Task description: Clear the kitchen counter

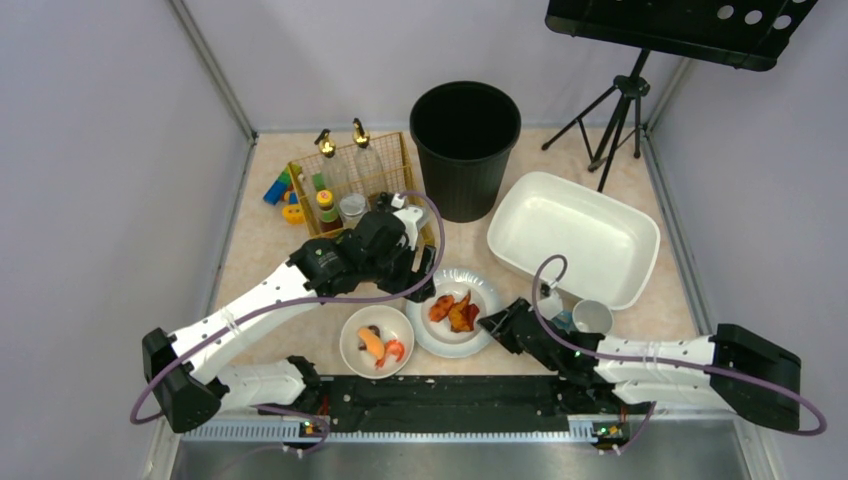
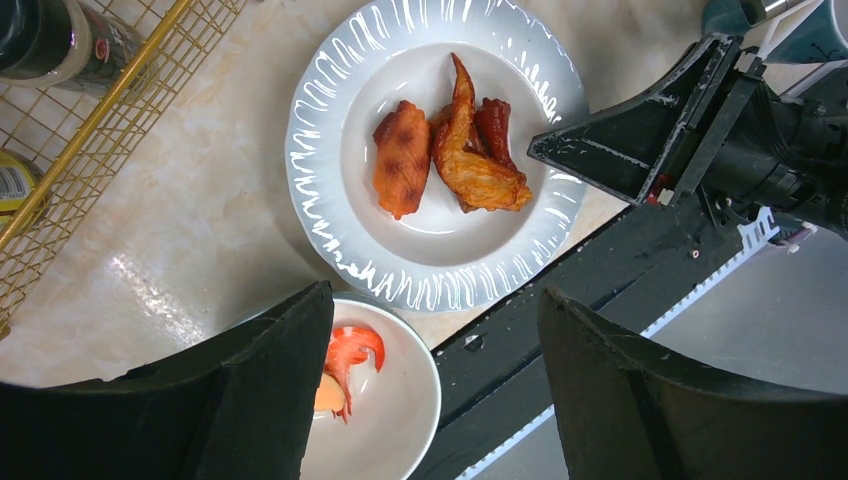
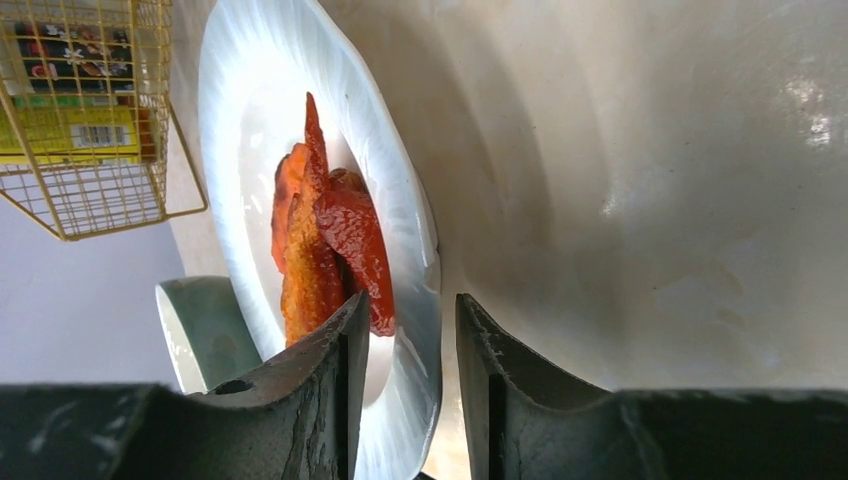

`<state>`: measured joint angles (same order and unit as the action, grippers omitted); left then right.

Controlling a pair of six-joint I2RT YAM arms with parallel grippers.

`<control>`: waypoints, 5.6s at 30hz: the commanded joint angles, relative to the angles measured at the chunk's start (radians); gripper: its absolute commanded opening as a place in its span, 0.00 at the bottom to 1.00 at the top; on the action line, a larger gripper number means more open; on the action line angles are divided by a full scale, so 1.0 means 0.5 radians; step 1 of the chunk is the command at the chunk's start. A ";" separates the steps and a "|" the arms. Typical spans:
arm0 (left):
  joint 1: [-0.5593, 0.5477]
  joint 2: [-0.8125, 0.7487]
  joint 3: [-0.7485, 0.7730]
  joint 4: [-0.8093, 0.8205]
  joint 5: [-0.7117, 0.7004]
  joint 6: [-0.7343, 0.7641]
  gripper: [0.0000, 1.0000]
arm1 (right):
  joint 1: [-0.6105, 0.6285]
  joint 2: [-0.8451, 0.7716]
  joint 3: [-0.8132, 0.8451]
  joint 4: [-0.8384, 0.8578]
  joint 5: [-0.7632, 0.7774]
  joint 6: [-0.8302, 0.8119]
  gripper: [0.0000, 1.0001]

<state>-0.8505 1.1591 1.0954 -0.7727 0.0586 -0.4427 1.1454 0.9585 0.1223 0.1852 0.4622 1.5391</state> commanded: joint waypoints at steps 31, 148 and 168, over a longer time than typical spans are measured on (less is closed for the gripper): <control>0.012 -0.062 -0.007 -0.004 -0.033 0.032 0.79 | 0.031 0.748 0.004 0.730 -0.081 0.011 0.00; 0.017 -0.334 0.386 -0.151 -0.098 0.021 0.79 | -1.402 1.701 3.909 -0.719 -0.448 -2.788 0.00; 0.020 -0.425 0.291 -0.186 -0.188 0.020 0.79 | -0.961 1.573 3.042 0.741 0.128 -4.469 0.00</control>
<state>-0.8452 0.9638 1.2465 -0.8925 -0.0212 -0.4423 0.6613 1.8397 1.6482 0.1875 0.4679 -0.5705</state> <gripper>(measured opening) 0.793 0.126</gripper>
